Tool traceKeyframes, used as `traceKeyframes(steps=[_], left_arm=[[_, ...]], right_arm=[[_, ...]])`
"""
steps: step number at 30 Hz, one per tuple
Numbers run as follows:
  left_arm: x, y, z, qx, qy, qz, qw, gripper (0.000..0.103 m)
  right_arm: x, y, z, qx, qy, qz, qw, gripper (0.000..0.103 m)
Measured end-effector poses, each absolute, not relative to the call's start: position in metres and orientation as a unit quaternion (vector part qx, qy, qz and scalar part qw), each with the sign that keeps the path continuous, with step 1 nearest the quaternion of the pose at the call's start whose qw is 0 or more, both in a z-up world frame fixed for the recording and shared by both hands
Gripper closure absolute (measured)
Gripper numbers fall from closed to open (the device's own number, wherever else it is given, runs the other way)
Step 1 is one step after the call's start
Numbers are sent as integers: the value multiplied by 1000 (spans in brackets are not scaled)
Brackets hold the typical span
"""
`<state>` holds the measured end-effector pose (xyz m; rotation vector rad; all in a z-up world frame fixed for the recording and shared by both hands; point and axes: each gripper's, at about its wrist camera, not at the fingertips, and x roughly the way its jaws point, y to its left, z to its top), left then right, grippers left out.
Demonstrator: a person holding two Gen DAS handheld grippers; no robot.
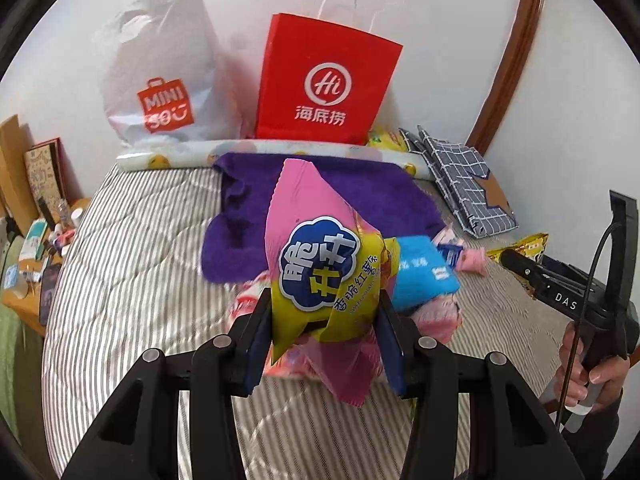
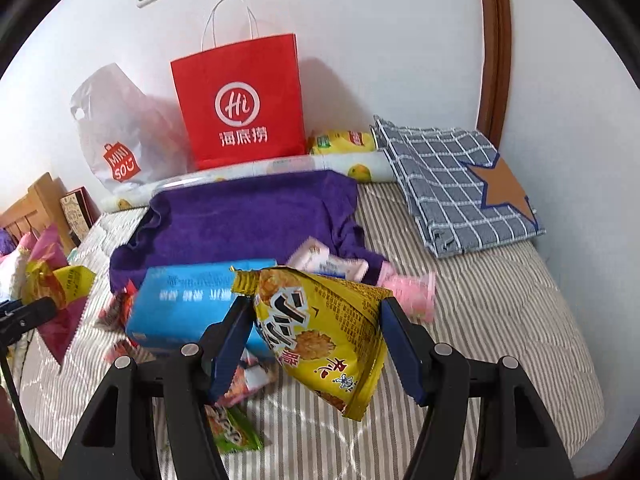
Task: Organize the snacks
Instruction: 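Carry both bags onto the purple towel and open both tools to release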
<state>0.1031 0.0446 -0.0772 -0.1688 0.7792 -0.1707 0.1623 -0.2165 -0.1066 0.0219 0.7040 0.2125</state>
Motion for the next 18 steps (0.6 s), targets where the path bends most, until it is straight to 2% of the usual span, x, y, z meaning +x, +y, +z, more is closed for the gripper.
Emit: traceKeyframes(steps=[11, 18], left_arm=[[167, 36, -60, -76, 384, -91, 916, 55], [214, 39, -57, -74, 395, -83, 912, 55]], right_arm=[[218, -195, -79, -1, 330, 118, 936, 39], [262, -183, -81, -1, 337, 129, 933, 39]])
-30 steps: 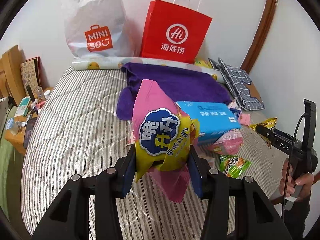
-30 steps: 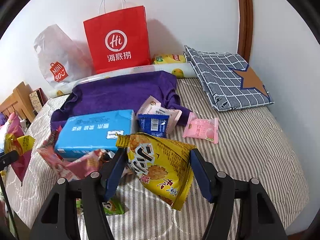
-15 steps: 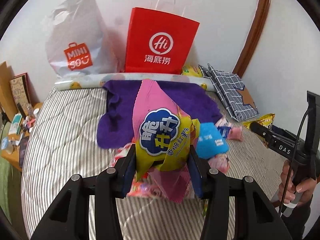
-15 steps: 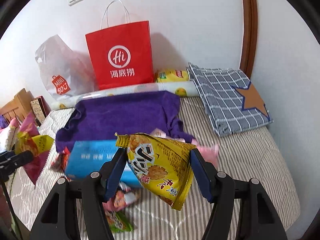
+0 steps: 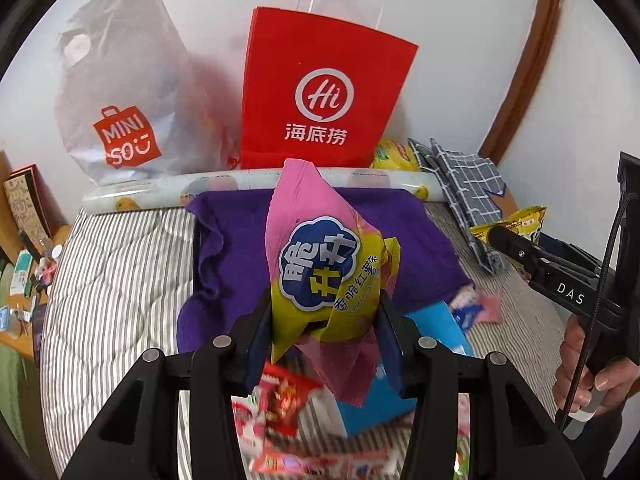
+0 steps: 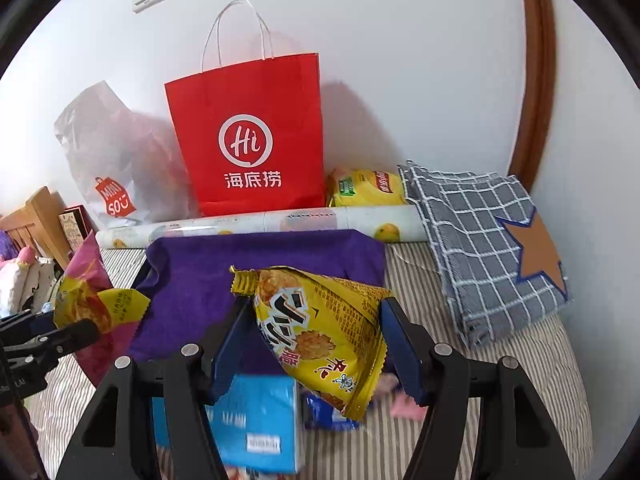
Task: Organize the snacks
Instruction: 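Carry both bags onto the purple towel and open both tools to release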
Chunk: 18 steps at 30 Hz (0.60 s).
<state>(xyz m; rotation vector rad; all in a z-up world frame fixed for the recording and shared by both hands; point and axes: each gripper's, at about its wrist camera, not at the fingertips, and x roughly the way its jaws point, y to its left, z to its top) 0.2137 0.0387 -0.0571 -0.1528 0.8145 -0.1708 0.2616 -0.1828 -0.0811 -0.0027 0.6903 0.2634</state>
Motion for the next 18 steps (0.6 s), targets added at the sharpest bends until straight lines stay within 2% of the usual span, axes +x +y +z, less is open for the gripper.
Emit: traceKeyframes(steps=[18], left_arm=[[314, 58, -102, -71, 441, -70, 892, 55]], right_arm=[[378, -158, -123, 20, 391, 126, 911, 39]])
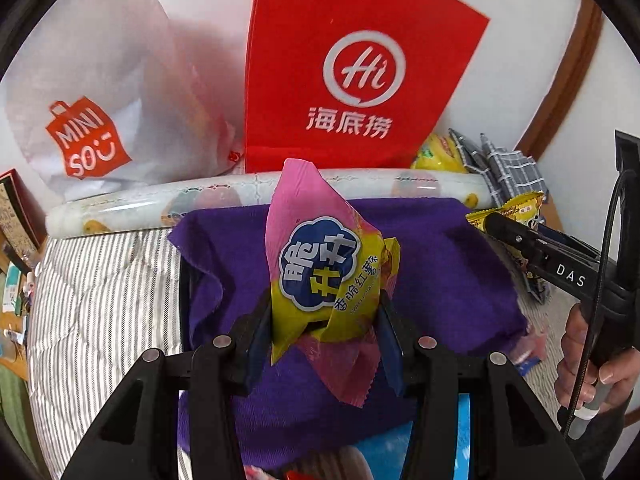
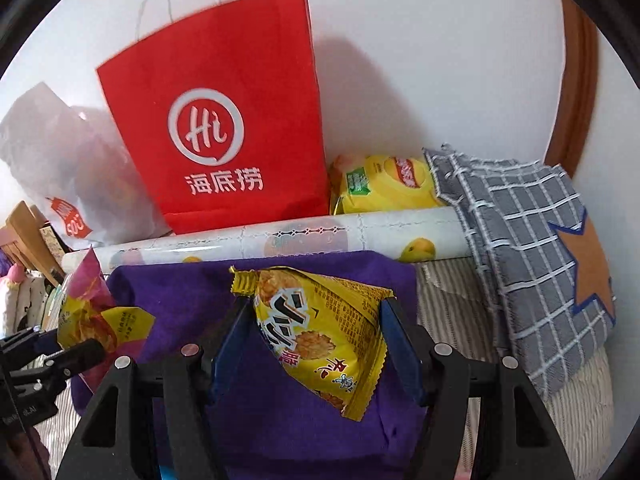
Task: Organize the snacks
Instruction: 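Carry both bags onto the purple towel and open both tools to release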
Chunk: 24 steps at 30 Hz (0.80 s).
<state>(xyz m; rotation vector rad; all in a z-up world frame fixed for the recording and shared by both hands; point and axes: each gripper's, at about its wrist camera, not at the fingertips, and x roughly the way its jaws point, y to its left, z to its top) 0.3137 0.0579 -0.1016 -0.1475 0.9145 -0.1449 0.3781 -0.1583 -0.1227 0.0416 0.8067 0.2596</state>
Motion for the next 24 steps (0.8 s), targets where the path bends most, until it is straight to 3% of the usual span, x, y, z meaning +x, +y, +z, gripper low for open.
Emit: traceKeyframes(steps=[12, 24], left_arm=[[348, 67, -140, -70, 479, -68, 873, 55], [350, 68, -154, -78, 491, -74, 865, 54]], right_arm=[[416, -146, -161, 31, 453, 113, 884, 39], [419, -140, -166, -5, 459, 96, 883, 39]])
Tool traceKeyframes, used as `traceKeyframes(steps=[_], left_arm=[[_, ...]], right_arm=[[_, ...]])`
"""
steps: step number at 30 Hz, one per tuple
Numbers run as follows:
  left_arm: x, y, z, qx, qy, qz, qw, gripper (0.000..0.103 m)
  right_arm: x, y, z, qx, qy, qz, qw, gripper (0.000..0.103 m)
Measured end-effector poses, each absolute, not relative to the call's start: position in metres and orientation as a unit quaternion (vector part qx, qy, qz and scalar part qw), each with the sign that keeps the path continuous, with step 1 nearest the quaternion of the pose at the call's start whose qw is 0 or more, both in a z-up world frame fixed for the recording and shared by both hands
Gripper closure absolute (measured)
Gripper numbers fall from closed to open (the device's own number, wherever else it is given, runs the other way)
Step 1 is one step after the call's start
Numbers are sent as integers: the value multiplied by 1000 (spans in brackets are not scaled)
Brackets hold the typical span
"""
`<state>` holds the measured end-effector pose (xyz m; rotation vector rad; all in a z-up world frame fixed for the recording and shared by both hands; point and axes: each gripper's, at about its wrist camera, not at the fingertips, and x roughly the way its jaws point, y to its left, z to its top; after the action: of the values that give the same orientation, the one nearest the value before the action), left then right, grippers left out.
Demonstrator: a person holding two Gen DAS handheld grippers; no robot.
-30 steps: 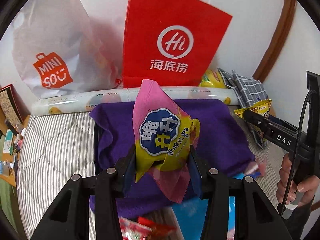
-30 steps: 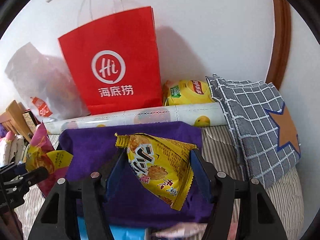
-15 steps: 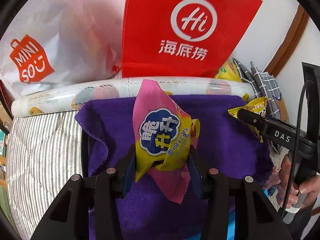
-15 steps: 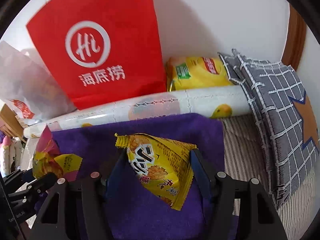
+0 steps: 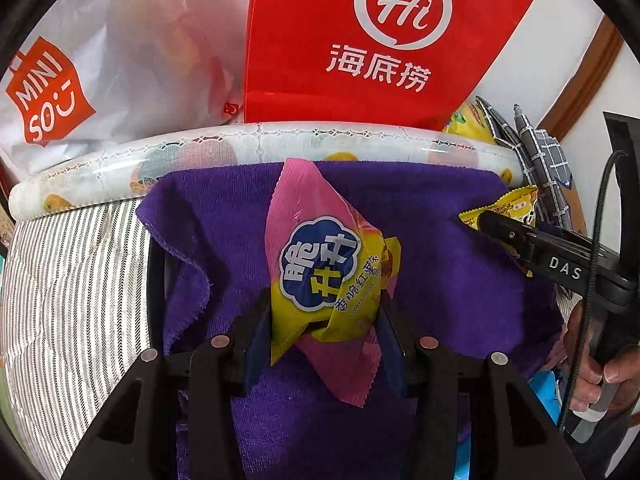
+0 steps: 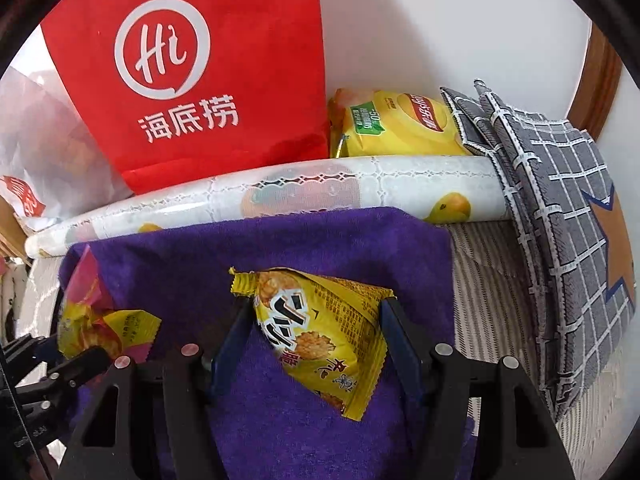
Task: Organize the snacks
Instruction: 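Carry both bags onto the purple towel and open both tools to release, then lift both tools away from the towel back over the snacks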
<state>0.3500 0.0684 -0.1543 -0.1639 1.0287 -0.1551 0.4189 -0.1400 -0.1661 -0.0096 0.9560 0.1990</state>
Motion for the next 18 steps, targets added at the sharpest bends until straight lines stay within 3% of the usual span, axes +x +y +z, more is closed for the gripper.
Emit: traceKeyframes(steps=[5, 12, 18], left_arm=[[348, 68, -154, -79, 494, -77, 863, 54], [333, 64, -139, -64, 484, -69, 870, 34], [315, 62, -121, -57, 483, -49, 873, 30]], right_arm=[[420, -144, -164, 0, 466, 95, 880, 38], [405, -151, -147, 14, 463, 114, 879, 29], [378, -160, -128, 23, 453, 114, 884, 23]])
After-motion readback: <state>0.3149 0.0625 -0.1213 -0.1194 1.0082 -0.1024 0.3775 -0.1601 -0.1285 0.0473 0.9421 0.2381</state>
